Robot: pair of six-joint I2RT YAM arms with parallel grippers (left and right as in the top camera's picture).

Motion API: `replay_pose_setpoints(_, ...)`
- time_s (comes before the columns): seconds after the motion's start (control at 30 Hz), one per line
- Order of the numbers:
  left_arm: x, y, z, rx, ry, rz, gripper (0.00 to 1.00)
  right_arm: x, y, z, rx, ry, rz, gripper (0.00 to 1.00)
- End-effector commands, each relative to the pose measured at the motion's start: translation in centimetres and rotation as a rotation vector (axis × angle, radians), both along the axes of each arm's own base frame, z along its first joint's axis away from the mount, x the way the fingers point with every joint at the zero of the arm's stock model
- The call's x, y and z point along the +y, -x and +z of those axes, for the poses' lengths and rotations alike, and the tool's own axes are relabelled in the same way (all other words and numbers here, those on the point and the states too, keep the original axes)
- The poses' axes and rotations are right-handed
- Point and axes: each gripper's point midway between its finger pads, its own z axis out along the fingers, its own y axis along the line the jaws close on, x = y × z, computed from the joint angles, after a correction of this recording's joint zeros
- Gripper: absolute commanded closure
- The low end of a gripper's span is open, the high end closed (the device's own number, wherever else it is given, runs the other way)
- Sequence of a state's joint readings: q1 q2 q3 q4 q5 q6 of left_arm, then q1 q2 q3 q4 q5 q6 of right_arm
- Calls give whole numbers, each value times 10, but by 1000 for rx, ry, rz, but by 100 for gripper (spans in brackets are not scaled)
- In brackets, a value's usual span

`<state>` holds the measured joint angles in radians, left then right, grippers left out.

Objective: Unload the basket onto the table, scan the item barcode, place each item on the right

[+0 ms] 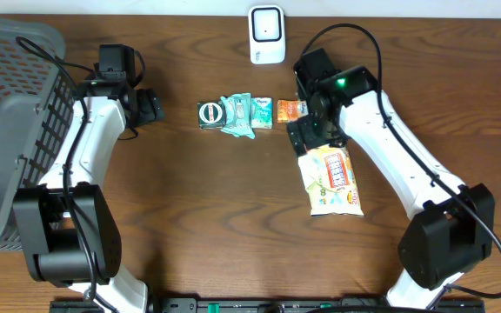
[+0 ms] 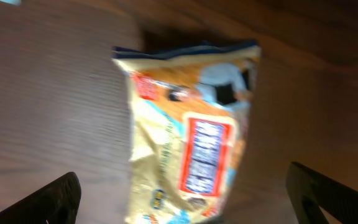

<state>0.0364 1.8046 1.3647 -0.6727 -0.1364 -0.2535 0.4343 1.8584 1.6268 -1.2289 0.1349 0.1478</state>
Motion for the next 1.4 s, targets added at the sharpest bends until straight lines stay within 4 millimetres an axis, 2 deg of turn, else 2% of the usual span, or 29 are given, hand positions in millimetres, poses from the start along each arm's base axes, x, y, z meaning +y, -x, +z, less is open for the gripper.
replay_pose_setpoints(0.0,1,2,-2,9,-9,-10,2,-37,-13,2,-27,90,-64,1)
replay_pose_setpoints(0.2,1,2,-2,9,-9,-10,2,-58,-14,-1,25,-4,-150,1)
replay_pose_setpoints(0.37,1,2,-2,9,-9,-10,2,-67,-12,-6,56,-27,-97,1)
replay_pose_setpoints(0.53,1,2,-2,9,-9,-10,3,-78,-15,-9,62,-73,-152,1)
replay_pose_setpoints(0.77,1,2,-2,9,-9,-10,2,-74,-7,-23,104,-132,-164,1)
replay_pose_setpoints(0.9,1,2,-2,9,-9,-10,2,-69,0,-40,129,-161,-163,4)
replay_pose_setpoints(1.07,1,2,-2,9,-9,-10,3,-49,14,-63,184,-281,-155,11)
replay_pose_setpoints(1.37,1,2,-2,9,-9,-10,3,-35,36,-104,206,-287,-112,12)
